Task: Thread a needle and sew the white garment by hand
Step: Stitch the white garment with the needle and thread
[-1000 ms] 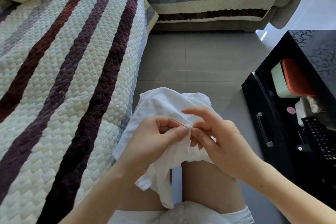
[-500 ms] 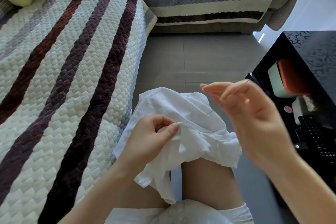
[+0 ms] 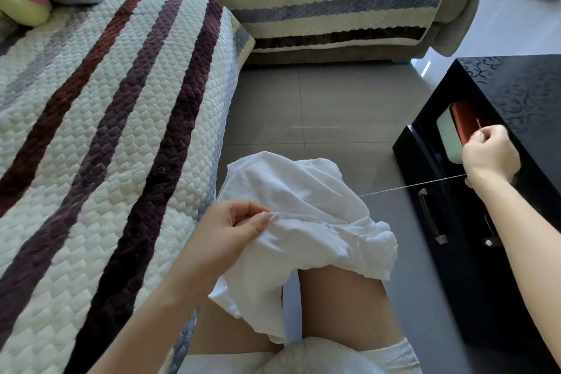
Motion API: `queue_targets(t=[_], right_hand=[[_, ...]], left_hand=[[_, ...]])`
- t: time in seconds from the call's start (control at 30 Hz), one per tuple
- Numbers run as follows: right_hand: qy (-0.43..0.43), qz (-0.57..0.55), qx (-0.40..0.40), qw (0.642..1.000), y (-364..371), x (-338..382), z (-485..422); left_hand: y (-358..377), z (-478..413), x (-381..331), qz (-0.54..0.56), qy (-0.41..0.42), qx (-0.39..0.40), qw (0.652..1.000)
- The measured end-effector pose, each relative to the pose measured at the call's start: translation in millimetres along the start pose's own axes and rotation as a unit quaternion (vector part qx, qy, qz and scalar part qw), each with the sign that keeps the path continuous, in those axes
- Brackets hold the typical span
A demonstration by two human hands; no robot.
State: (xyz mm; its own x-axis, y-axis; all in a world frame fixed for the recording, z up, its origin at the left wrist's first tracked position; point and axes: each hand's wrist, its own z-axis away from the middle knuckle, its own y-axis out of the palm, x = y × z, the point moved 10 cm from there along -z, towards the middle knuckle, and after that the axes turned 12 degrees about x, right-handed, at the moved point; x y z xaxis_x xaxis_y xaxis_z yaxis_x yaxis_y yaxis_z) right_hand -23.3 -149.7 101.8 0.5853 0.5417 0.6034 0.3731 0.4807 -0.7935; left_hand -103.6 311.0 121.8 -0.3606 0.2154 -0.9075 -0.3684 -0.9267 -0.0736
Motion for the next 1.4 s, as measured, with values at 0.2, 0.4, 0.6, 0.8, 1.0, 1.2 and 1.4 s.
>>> queue_targets(t=[0.2,0.4,0.6,0.8,1.0,1.2,1.4], right_hand=[[-0.328,-0.007,0.137,0.935,33.8,105.5,116.6],[-0.505,0.024,0.287,0.814,75.2,130.3,221.0],[-0.421,-0.108,0.405,0.804,77.4,142.8,218.2],[-0.363,-0.519,0.437,0.638,-31.2,203.5,180.3],[-0.174,-0.806,0.465,0.323,-47.8,201.3,101.8],[-0.077,-0.818,0.315,0.475,-15.8,150.0,68.1],[-0.194,-0.258,0.191,0.927,-6.5,130.0,70.0]], left_hand=[[-2.6,-0.2,-1.2,-0.011,0.0,-0.015,1.0],[-1.7,-0.9,-6.7,-0.034,0.009,-0.014,0.999],[-1.8,-0.4,-8.1,-0.056,0.013,-0.011,0.998],[-8.1,-6.5,-3.2,-0.069,0.001,-0.037,0.997],[-22.8,-13.3,13.7,-0.095,-0.035,-0.075,0.992],[-28.9,-18.4,20.0,-0.095,-0.052,-0.091,0.99],[-15.0,-18.6,17.9,-0.006,-0.047,-0.029,0.998]])
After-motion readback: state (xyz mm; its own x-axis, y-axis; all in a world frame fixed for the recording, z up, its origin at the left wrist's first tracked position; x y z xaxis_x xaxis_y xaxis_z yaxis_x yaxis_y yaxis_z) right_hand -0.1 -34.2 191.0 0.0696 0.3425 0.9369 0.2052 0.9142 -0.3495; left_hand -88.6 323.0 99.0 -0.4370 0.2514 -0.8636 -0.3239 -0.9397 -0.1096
